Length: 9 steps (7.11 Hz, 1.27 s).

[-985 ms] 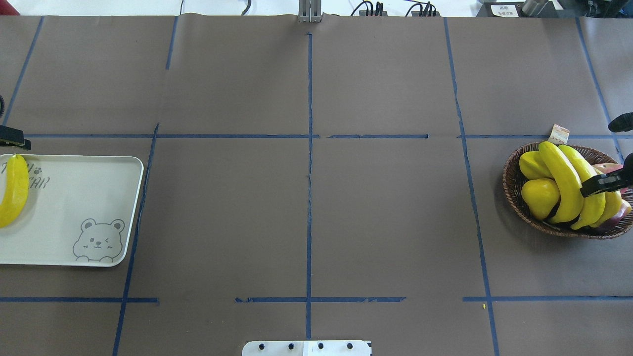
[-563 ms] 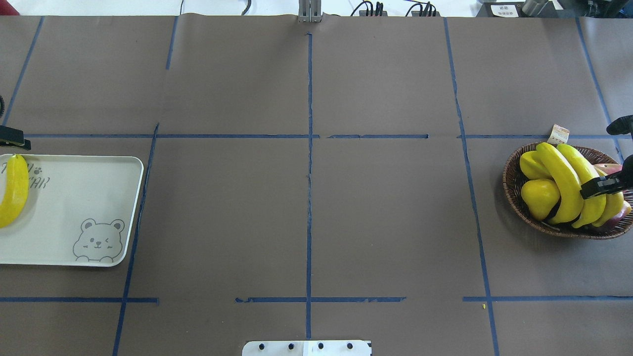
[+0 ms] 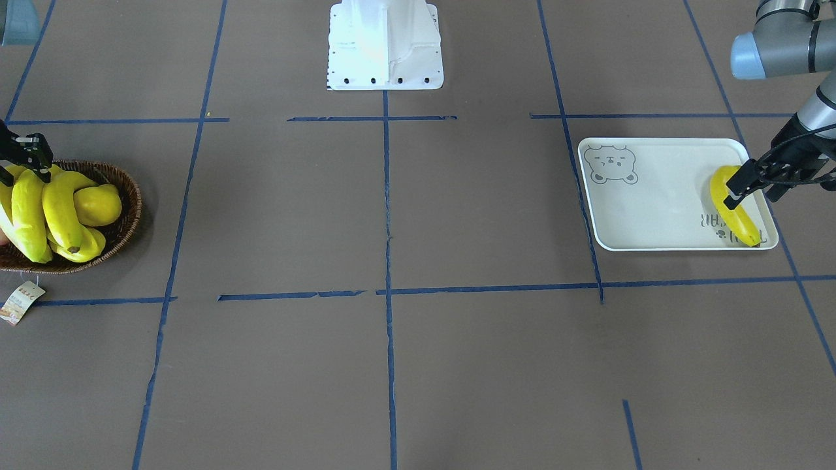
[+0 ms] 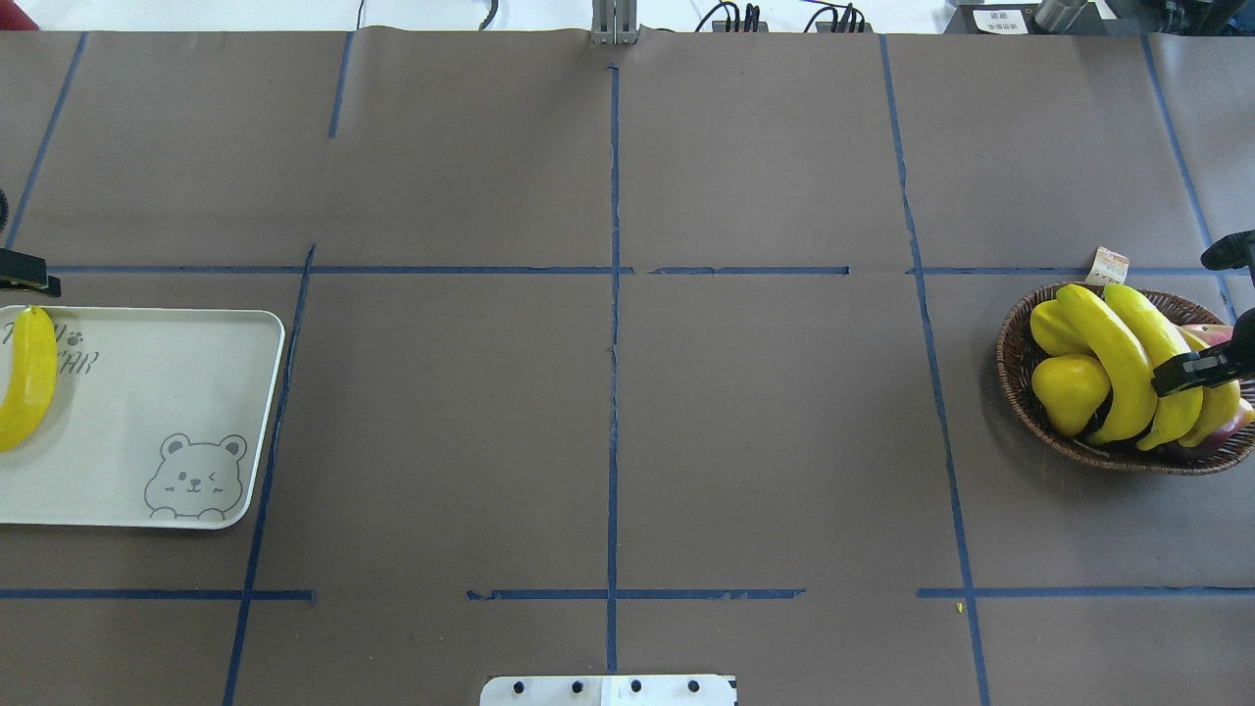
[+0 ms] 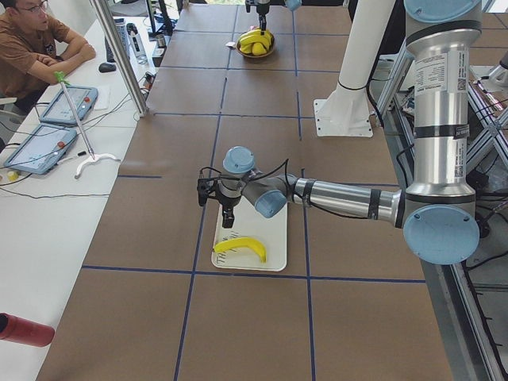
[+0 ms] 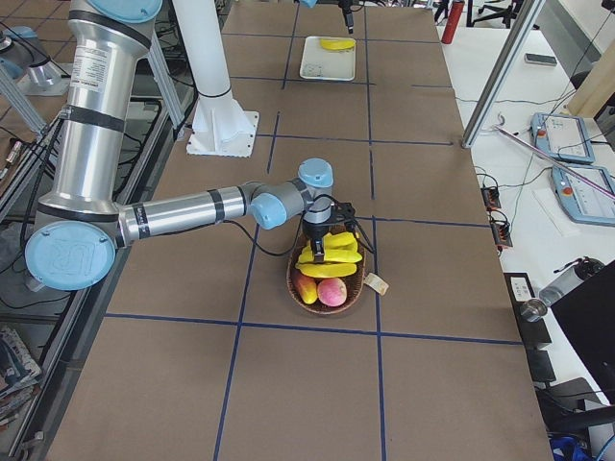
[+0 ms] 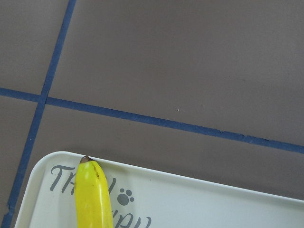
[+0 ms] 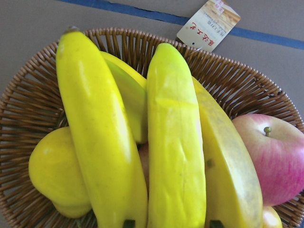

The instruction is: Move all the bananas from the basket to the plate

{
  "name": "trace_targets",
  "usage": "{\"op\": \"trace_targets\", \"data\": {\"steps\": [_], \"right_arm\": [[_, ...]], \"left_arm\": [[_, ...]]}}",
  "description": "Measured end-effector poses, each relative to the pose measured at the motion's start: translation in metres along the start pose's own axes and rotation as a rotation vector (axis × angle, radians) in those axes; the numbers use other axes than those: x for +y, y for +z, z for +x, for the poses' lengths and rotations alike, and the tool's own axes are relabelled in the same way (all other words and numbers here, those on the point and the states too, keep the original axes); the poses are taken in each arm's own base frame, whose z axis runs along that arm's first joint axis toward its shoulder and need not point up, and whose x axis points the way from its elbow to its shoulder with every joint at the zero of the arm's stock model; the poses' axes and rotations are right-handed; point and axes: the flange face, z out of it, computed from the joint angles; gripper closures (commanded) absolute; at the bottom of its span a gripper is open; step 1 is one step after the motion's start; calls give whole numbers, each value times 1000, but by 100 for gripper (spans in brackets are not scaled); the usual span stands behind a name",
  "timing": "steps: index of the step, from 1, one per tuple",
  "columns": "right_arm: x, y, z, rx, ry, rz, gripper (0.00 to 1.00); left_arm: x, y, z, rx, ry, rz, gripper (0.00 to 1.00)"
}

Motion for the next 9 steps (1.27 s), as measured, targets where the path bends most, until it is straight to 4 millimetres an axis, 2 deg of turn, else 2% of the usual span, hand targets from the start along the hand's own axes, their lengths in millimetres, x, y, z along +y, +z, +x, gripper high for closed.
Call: {"op": "trace_targets", "data": {"steps": [9], "right_arm": [[0,-3,5,5,18,-6,42]], "left_arm": [[0,0,1,0,1,0,1]]}}
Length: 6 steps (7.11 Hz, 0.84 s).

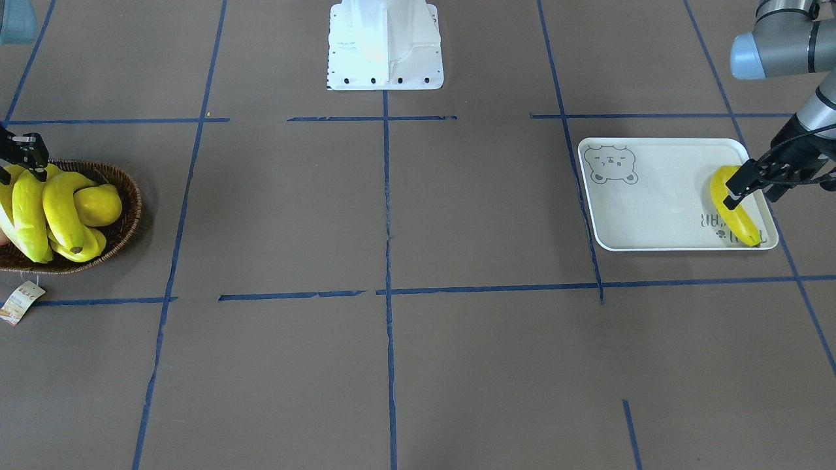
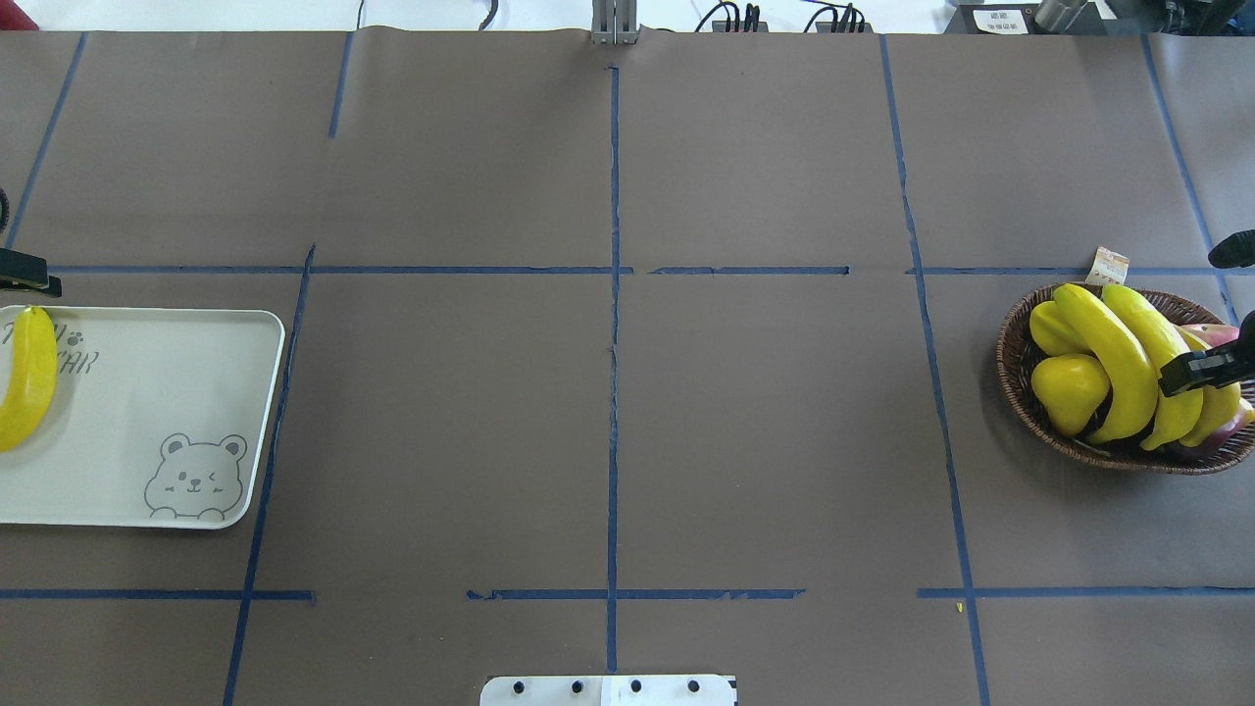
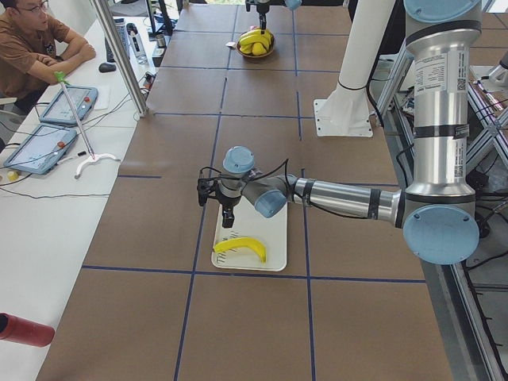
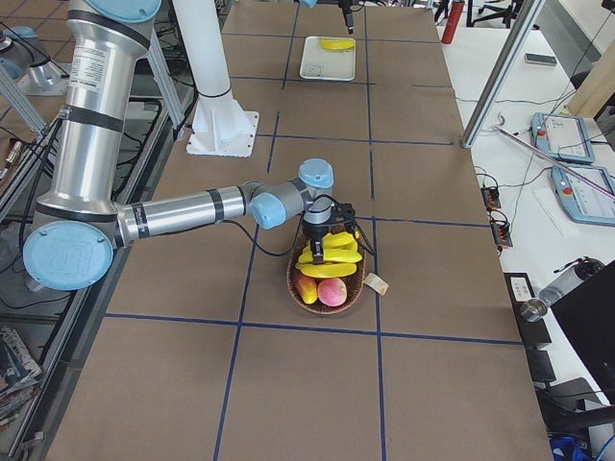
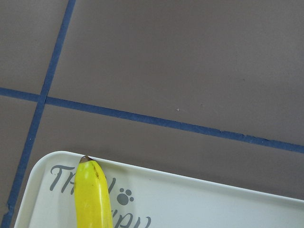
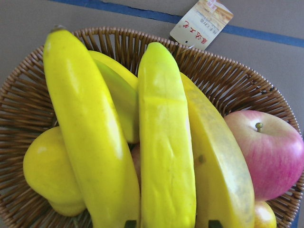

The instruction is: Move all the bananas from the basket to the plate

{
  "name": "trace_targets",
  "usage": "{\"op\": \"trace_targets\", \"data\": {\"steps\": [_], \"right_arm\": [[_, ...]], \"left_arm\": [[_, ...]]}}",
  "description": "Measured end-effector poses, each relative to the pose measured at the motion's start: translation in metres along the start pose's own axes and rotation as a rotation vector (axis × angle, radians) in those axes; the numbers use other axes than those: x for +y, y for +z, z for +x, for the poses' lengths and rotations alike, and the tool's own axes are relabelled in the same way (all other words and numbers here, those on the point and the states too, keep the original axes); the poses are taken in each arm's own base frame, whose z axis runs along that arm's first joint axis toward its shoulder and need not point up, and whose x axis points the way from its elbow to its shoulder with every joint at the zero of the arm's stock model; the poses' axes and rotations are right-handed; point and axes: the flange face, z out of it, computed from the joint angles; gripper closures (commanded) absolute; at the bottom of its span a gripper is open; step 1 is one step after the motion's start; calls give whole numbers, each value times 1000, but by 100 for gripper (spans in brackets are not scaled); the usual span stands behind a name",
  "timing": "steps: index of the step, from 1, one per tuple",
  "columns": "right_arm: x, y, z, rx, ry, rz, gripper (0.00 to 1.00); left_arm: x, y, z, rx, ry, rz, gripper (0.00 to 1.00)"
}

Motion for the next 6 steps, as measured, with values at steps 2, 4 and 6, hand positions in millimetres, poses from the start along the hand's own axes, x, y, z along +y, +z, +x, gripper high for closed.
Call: {"op": "trace_targets", "data": {"steps": [2,4,6], "right_arm": [[0,1,2,5,4,-2,44],[-1,3,2,8,5,-3,47],[-4,4,-1,10,5,-9,48]], "left_arm": [[0,0,0,0,0,0,1],[0,0,0,0,0,0,1],[0,0,0,0,0,0,1]]}}
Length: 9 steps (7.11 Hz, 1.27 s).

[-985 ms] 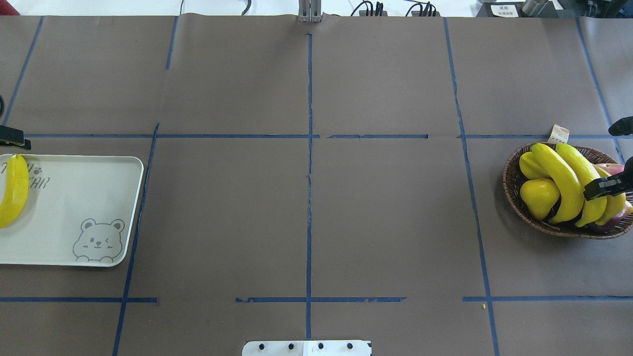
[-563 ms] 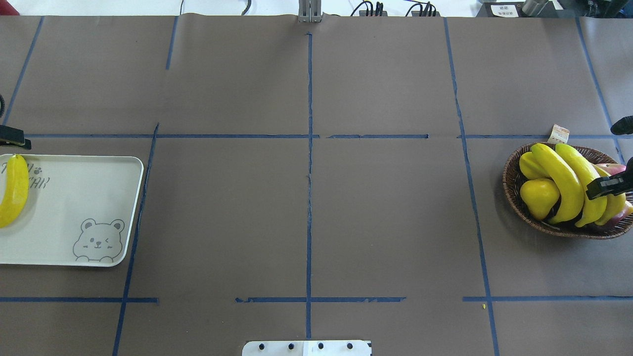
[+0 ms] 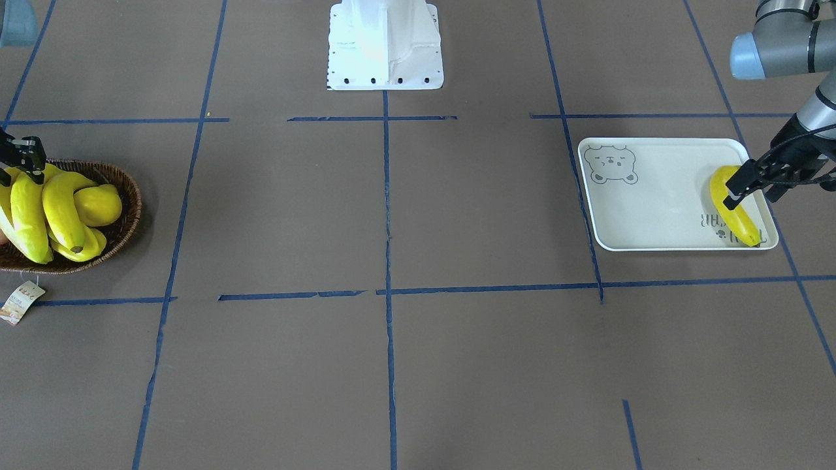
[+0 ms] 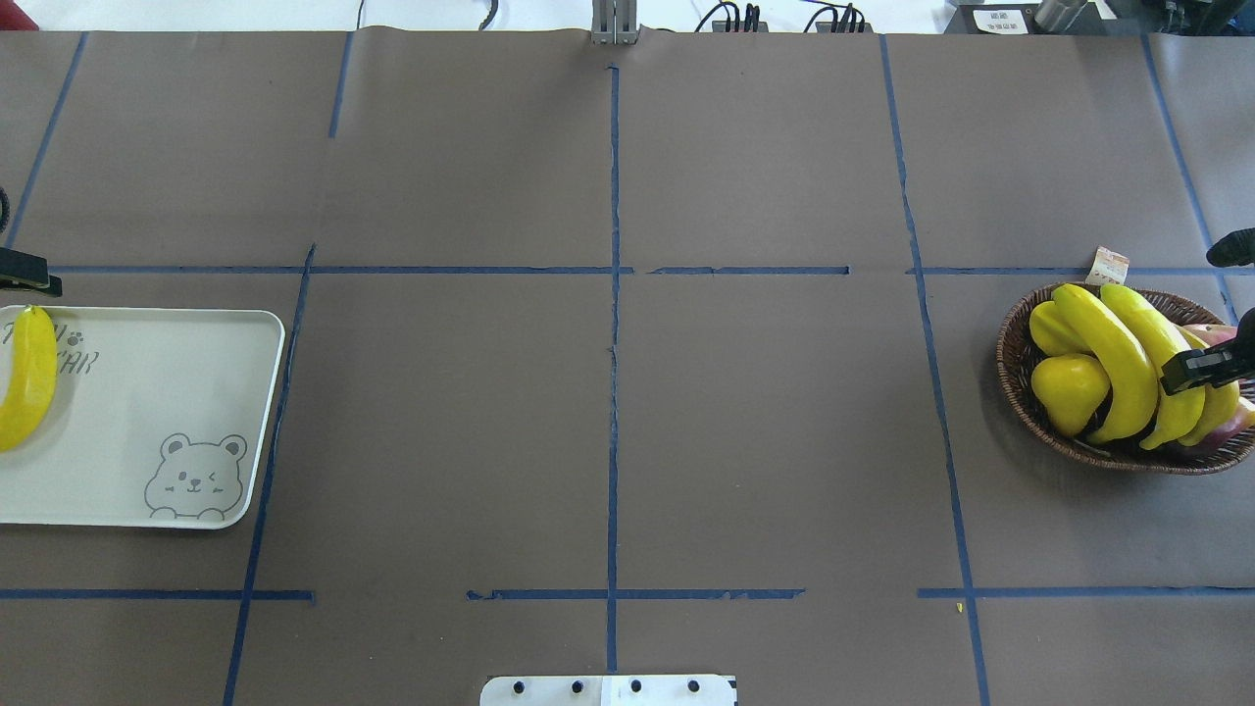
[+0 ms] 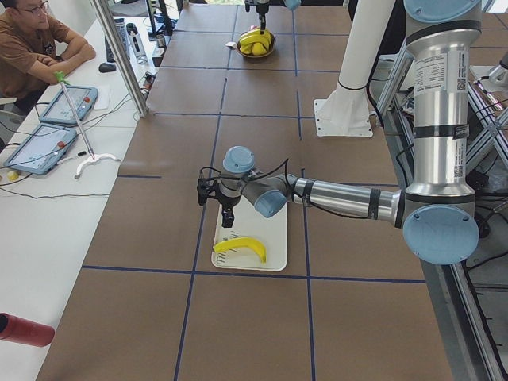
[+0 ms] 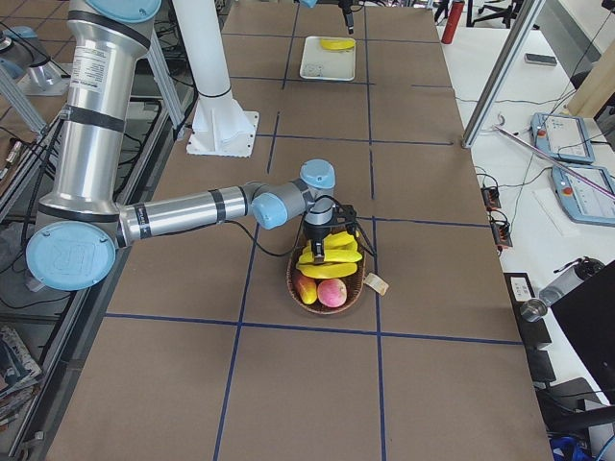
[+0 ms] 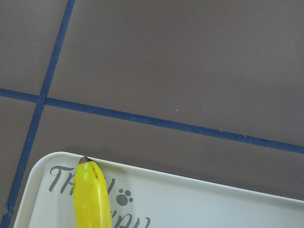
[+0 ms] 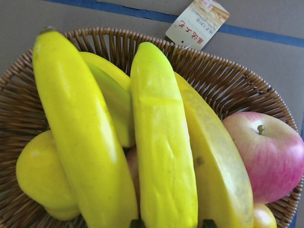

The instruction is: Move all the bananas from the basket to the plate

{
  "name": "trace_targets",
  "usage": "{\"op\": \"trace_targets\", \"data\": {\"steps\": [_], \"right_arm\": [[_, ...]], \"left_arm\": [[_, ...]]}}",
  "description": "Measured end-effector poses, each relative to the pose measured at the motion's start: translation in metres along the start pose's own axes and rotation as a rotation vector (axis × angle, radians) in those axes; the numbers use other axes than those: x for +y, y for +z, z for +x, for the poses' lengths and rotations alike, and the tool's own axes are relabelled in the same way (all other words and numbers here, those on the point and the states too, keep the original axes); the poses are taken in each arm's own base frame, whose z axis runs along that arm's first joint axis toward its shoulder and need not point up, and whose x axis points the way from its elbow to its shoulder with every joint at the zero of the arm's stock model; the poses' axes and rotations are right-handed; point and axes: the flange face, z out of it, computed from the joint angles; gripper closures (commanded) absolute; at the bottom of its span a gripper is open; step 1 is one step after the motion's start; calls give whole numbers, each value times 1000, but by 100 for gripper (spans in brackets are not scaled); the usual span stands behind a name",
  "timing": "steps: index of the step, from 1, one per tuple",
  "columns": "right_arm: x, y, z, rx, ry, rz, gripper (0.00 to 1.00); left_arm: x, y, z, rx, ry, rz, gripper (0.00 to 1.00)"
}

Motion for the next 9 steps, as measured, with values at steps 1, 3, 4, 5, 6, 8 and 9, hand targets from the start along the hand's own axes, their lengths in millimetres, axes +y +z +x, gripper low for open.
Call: {"op": "trace_targets", "data": {"steps": [1,3,4,5,6,8,9], "right_arm": [[-1,0,-2,0,-2,-3,48],[-1,1,-4,1,-3,-6,59],[-2,1,-4,1,-4,-6,81],[-2,1,-4,0,-5,-6,97],[-2,1,-4,-1,-4,-6,100],[-3,-18,0,-19,20,7,100],[-2,-39,-2,-22,40,8,100]], "left_arm": [[0,0,0,0,0,0,1],[0,0,0,0,0,0,1],[0,0,0,0,0,0,1],[0,0,0,-1,0,1,1],[0,0,0,-1,0,1,1],[0,-1,1,1,1,3,1],[0,-1,1,1,1,3,1]]}}
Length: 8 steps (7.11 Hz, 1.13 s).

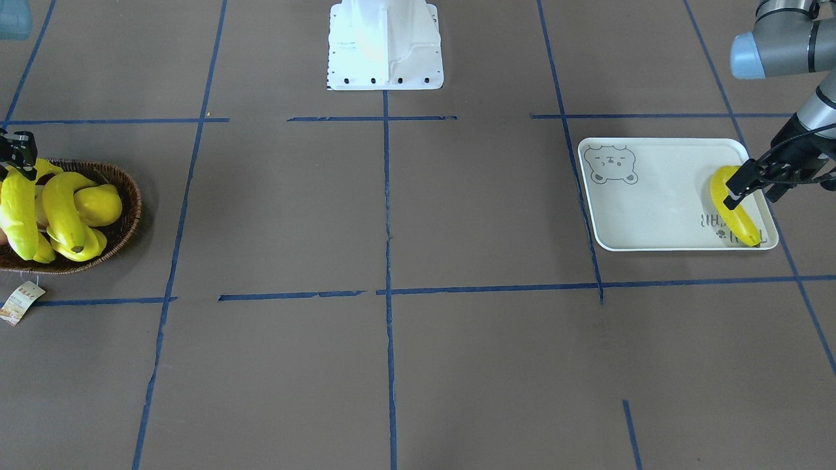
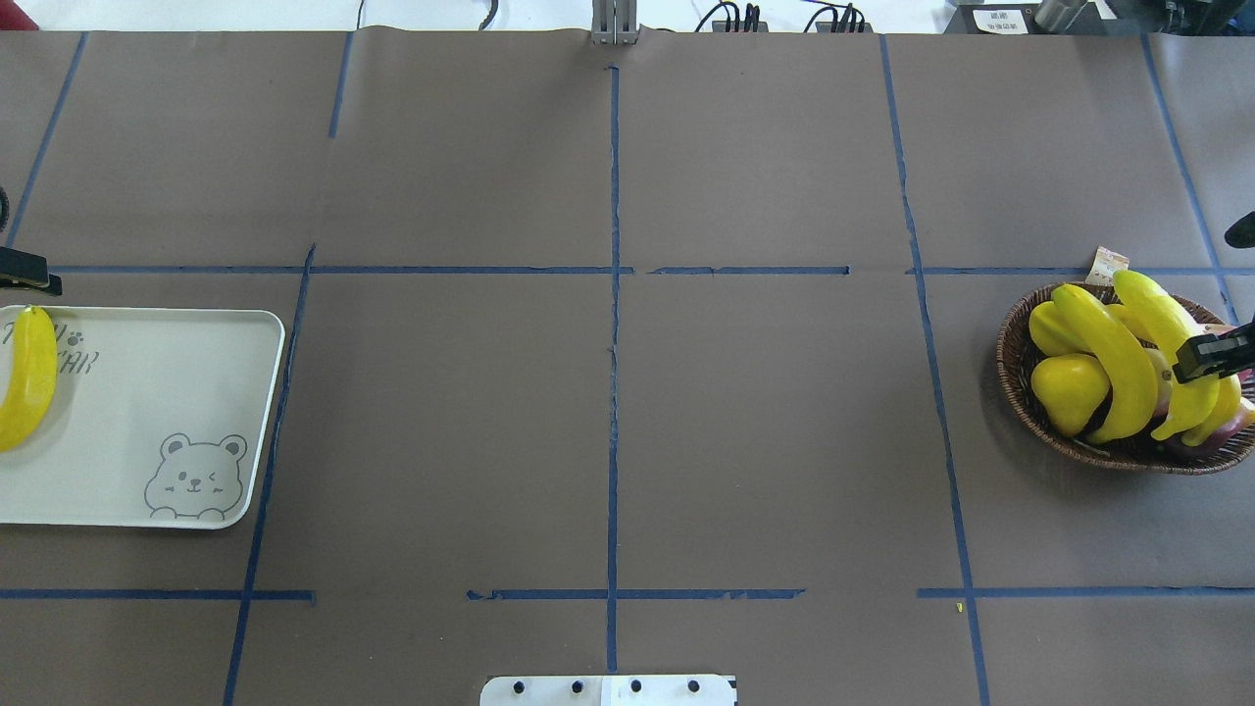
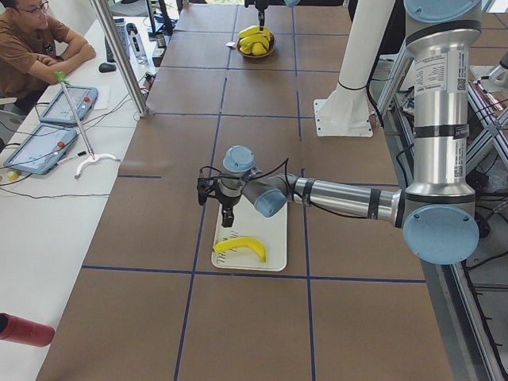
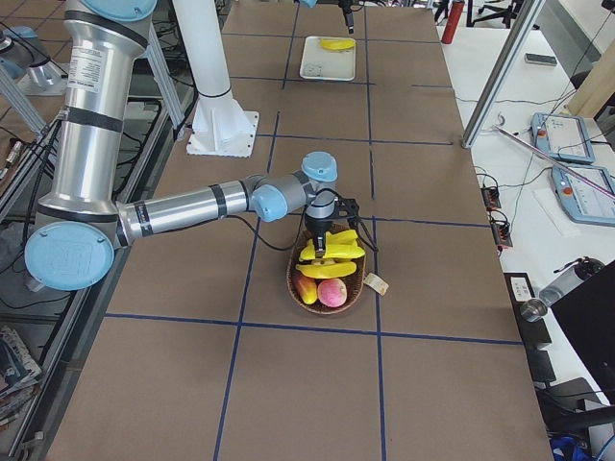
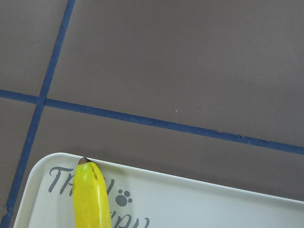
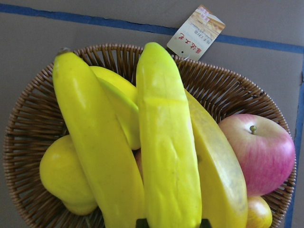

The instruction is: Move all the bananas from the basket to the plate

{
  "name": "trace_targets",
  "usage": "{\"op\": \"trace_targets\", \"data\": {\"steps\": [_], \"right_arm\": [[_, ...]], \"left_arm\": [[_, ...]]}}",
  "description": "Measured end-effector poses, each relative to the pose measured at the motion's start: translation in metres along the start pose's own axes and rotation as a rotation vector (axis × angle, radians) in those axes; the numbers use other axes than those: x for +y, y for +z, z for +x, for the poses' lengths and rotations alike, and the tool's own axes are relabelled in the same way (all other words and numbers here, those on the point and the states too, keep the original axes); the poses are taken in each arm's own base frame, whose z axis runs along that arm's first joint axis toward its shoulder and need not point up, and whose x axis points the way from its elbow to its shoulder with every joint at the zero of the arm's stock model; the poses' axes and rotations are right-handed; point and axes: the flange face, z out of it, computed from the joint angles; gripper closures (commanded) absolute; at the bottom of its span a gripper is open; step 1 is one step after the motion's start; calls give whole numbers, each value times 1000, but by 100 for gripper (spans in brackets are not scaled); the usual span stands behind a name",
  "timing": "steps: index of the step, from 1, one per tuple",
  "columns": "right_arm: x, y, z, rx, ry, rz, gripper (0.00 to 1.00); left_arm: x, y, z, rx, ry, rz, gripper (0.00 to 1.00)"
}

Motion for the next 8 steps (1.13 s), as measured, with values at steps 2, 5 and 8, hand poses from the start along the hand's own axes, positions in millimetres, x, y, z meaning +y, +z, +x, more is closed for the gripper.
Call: {"op": "trace_targets", "data": {"steps": [2,5,8], "right_arm": [[5,-53,-11,5,7,11,100],[-34,-121,-86,-187,-79,51,100],[-62,-154,-218,-347,-90,45,100]], "left_arm": [[0,0,0,0,0,0,1],[-9,-2,17,20,12,14,1],[-42,-10,123,143,-53,41,1]]}}
